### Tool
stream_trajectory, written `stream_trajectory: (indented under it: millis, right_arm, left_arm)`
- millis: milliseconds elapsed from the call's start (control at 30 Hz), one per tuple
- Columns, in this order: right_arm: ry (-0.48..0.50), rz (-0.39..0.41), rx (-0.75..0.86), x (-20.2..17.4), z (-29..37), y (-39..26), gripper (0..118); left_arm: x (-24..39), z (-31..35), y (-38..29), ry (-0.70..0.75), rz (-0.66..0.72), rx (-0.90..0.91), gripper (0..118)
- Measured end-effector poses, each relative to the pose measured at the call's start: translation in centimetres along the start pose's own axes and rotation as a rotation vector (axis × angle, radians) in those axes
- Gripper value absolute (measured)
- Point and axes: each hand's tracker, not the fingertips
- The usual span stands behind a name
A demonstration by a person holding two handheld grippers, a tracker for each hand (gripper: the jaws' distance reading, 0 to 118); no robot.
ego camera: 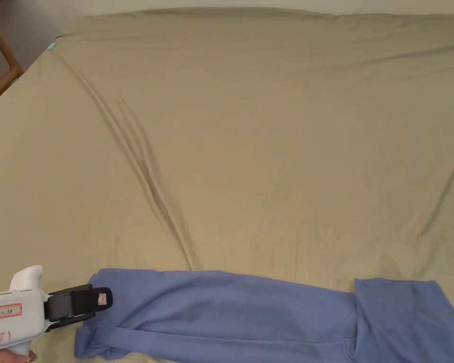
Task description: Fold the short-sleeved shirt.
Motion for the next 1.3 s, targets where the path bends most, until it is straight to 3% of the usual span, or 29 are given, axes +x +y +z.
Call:
stream_trajectory:
  millis: [100,200,367,400,433,467,500,533,567,700,833,1100,1300]
  right_arm:
    - [0.021,-0.018,-0.017,-0.2,0.3,0.0,0]
    - [0.030,-0.017,-0.021,-0.7,0.5,0.2,0]
    - [0.044,-0.010,-0.019,-1.3,1.0,0.7,0]
    - [0.048,-0.013,-0.019,-1.4,1.1,0.8,0]
    - [0.049,-0.011,-0.018,-1.5,1.2,0.9,0]
    - [0.049,-0.008,-0.014,-1.6,1.3,1.0,0]
    - [0.049,-0.005,-0.012,-1.6,1.3,1.1,0]
    - [0.050,-0.005,-0.010,-1.6,1.4,1.2,0]
    - [0.052,-0.006,-0.010,-1.6,1.5,1.4,0]
    - [0.051,-0.002,-0.002,-1.5,2.1,1.8,0]
    - [0.046,0.004,0.007,-1.3,2.4,2.0,0]
    - [0.032,0.000,0.013,-0.6,2.6,1.9,0]
    - [0.033,-0.009,0.017,-0.2,2.8,1.7,0]
  left_arm:
    - [-0.3,0.1,0.2,-0.202,0.097,-0.008,106]
    - [-3.0,-2.6,0.0,-0.445,0.264,-0.154,106]
    - [0.0,-4.2,-1.1,-0.467,0.254,-0.120,99]
    - [0.3,-4.4,-1.3,-0.466,0.255,-0.122,91]
    - [0.5,-4.4,-1.4,-0.448,0.245,-0.113,71]
    - [0.2,-5.1,-1.5,-0.423,0.238,-0.108,14]
    - [0.2,-5.9,-2.0,-0.273,0.216,-0.159,9]
    - [-0.2,-6.4,-2.4,-0.287,0.207,-0.167,9]
    - [0.0,-6.1,-2.2,-0.422,0.252,-0.143,9]
    - [2.9,-4.2,-2.4,-0.298,0.119,-0.109,9]
    - [0.0,-3.8,-0.4,-0.272,0.114,-0.081,9]
    - [1.4,-0.1,0.8,-0.191,0.022,-0.035,9]
    - [0.4,4.5,2.4,-0.055,0.081,0.072,9]
